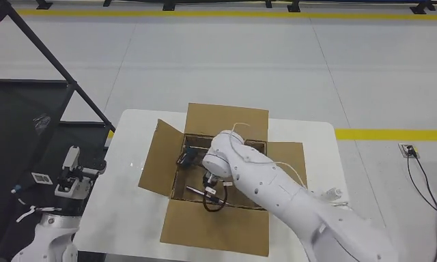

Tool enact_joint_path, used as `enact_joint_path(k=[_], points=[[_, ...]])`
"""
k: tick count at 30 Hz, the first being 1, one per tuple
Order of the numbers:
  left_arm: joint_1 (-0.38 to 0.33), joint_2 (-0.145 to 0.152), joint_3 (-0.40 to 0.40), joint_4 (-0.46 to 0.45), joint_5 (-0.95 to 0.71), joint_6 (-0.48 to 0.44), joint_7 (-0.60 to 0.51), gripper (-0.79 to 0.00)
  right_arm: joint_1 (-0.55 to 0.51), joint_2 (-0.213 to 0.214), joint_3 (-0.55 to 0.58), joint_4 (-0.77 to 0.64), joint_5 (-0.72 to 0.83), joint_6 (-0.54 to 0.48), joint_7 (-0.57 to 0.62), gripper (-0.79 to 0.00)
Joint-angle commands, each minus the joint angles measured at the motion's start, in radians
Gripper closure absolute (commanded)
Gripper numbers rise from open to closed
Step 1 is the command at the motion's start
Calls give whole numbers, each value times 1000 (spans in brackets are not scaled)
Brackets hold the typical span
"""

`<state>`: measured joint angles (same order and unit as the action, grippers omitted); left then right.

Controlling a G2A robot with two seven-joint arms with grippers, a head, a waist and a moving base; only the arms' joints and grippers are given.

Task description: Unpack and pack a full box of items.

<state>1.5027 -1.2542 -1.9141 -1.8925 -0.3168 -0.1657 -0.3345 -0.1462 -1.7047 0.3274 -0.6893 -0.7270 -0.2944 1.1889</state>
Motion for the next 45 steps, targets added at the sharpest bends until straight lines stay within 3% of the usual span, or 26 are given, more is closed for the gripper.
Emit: enact_joint_path(k=[1, 10, 21, 24, 38, 45], points=[[7, 0, -3, -18, -8, 8, 8, -785, -4, -34, -21, 71, -6, 3, -24, -785], [31, 4, -23, -46, -21, 37, -23, -785, -7, -136, -38, 300, 17, -43, -111, -785], [31, 4, -23, -46, -21, 37, -23, -785, -10, -135, -38, 300, 15, -40, -118, -785], [31, 4, -23, -46, -21, 37, -23, -785, -27, -132, -45, 295, -21, -34, -152, -785], [31, 4, -23, -46, -21, 37, -23, -785, -47, -142, -70, 261, -138, -95, -103, -785], [31, 4, -23, -46, -21, 37, -23, -785, -58, -153, -64, 295, -152, -113, -118, -570]])
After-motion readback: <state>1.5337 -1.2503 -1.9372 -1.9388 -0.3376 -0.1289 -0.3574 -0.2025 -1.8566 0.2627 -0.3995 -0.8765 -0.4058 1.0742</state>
